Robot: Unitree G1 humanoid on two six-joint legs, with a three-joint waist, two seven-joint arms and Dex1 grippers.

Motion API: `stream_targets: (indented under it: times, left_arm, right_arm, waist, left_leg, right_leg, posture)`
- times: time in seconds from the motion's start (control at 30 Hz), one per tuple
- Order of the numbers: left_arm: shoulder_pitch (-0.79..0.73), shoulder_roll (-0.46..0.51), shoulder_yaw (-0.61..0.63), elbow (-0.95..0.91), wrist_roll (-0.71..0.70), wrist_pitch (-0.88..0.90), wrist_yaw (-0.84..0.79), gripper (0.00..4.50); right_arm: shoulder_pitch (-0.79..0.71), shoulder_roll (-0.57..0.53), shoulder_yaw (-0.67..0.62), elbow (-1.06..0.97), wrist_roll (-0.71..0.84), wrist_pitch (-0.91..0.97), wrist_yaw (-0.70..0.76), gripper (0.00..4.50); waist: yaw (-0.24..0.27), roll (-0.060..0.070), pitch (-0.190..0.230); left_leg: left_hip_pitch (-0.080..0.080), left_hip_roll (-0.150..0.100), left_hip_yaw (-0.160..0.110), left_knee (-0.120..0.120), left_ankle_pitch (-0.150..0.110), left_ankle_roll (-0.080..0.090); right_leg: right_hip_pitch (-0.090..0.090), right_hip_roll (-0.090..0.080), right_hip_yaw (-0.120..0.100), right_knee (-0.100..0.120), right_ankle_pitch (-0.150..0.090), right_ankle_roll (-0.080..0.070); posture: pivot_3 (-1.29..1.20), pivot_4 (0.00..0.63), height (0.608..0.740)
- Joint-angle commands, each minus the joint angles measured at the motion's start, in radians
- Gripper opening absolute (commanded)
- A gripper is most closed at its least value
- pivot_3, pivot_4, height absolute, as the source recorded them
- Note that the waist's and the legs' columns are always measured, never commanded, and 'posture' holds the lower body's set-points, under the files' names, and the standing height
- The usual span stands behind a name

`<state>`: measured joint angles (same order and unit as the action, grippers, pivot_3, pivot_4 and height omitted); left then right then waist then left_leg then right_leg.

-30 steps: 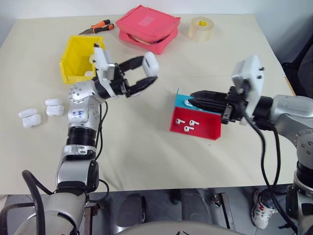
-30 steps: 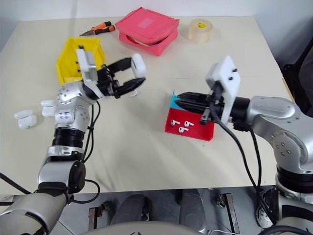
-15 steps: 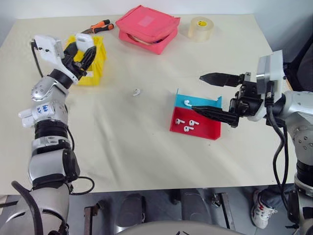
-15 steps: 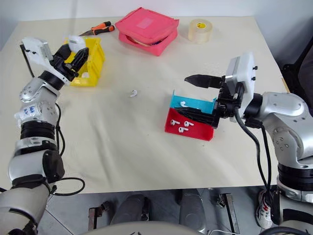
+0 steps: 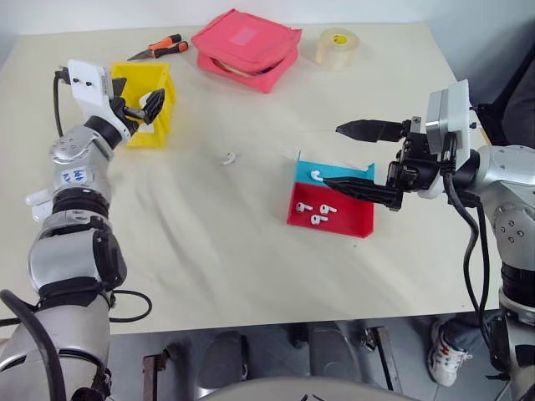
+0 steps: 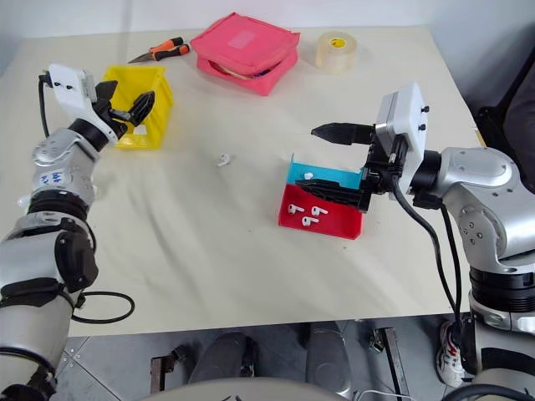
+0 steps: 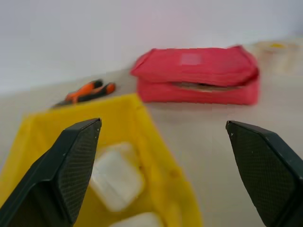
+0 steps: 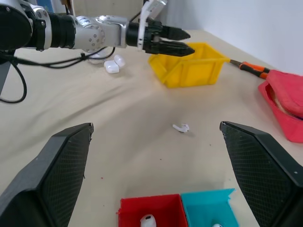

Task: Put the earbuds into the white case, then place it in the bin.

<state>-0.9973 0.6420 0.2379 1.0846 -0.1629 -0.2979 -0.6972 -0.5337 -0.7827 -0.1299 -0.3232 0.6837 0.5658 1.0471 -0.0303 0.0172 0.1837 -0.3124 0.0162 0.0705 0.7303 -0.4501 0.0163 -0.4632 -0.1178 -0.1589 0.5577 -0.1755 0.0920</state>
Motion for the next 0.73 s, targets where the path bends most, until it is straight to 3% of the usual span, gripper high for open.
stream_targets:
  times: [0.03, 0.23, 0.33, 0.53, 0.73]
  left_arm:
    - [0.102, 0.048, 0.039, -0.182, -0.110, 0.034, -0.215, 4.48]
    - [0.455, 0.135, 0.131, -0.545, -0.260, 0.170, -0.368, 4.48]
    - [0.564, 0.166, 0.173, -0.631, -0.261, 0.215, -0.324, 4.48]
    - [0.844, 0.184, 0.306, -0.826, -0.407, 0.327, -0.427, 4.48]
    - [0.970, 0.183, 0.363, -0.940, -0.483, 0.407, -0.471, 4.48]
  right_arm:
    - [0.031, -0.032, -0.053, -0.003, -0.006, -0.066, 0.051, 4.50]
    - [0.106, -0.061, -0.067, 0.077, -0.030, -0.145, 0.155, 4.50]
    - [0.131, -0.069, -0.086, 0.104, -0.020, -0.146, 0.174, 4.50]
    - [0.268, -0.135, -0.130, 0.128, -0.017, -0.146, 0.268, 4.50]
    - [0.300, -0.156, -0.135, 0.147, -0.034, -0.163, 0.294, 4.50]
  waist:
    - [-0.002, 0.000, 0.000]
    - [-0.002, 0.000, 0.000]
    - [0.004, 0.000, 0.000]
    - [0.015, 0.000, 0.000]
    - [0.022, 0.000, 0.000]
  left_leg:
    - [0.001, 0.000, 0.001, -0.001, 0.000, 0.000]
    - [0.005, 0.001, 0.005, -0.002, 0.000, 0.000]
    - [0.006, 0.002, 0.005, -0.002, 0.000, 0.000]
    - [0.007, 0.002, 0.006, -0.003, -0.001, -0.001]
    - [0.010, 0.004, 0.007, -0.003, -0.003, -0.004]
  right_leg:
    - [0.000, 0.000, 0.000, 0.000, 0.000, 0.000]
    - [0.001, 0.000, 0.002, 0.001, 0.000, -0.001]
    - [0.001, 0.000, 0.003, 0.001, -0.001, -0.001]
    - [0.001, -0.001, 0.003, 0.001, -0.001, -0.001]
    - [0.003, 0.001, 0.003, 0.003, -0.002, -0.004]
  posture:
    - [0.00, 0.150, 0.740]
    - [0.00, 0.150, 0.740]
    - [0.00, 0.150, 0.740]
    - [0.00, 0.150, 0.740]
    - [0.00, 0.150, 0.740]
